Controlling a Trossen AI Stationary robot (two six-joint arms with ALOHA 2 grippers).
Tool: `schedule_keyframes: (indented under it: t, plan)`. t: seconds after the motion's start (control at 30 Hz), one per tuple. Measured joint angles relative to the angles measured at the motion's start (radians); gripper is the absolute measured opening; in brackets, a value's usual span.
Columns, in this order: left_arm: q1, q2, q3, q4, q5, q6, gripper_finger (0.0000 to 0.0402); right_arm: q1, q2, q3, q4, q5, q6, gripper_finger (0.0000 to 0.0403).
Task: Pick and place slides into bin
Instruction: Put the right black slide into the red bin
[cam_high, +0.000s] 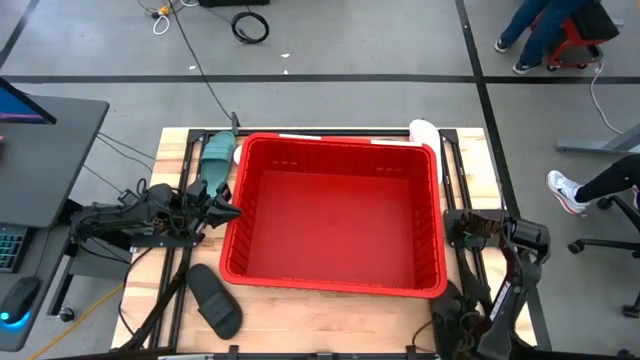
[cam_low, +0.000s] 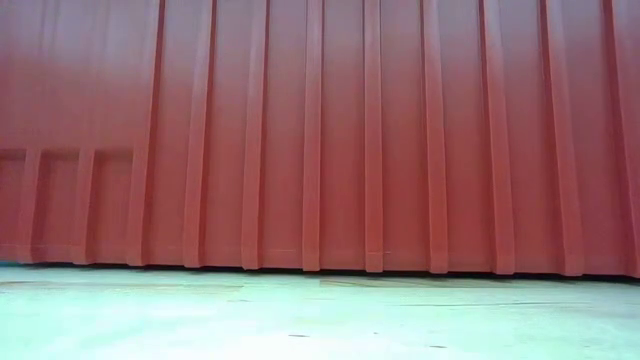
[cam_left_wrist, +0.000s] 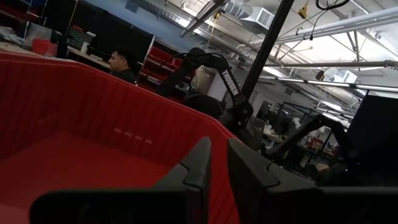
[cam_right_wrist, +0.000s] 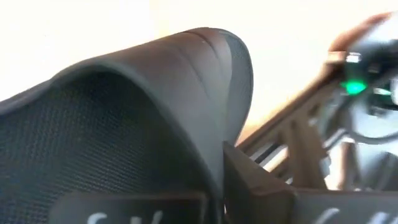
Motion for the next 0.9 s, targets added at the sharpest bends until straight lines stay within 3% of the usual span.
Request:
schedule_keyframes:
  t: [0.2,0.47,0.7,0.9]
  plan:
    - [0.0,0.0,0.0,0.0,0.0,0.0,0.0052,-0.008,-0.13,0.142,0.109,-0.008,-0.185,0.0016]
    - [0.0,0.0,0.0,0.0,0.0,0.0,0.0062,-0.078,-0.327,0.343,0.229,0.043,-0.285,0.0012]
    - [0.0,0.0,0.0,0.0,0.0,0.0,0.0055,-0.201,-0.379,0.521,0.189,0.38,-0.621,0.0009]
    - [0.0,0.0,0.0,0.0,0.0,0.0,0.0052,-0.413,-0.379,0.561,-0.046,0.53,-0.8,0.0012]
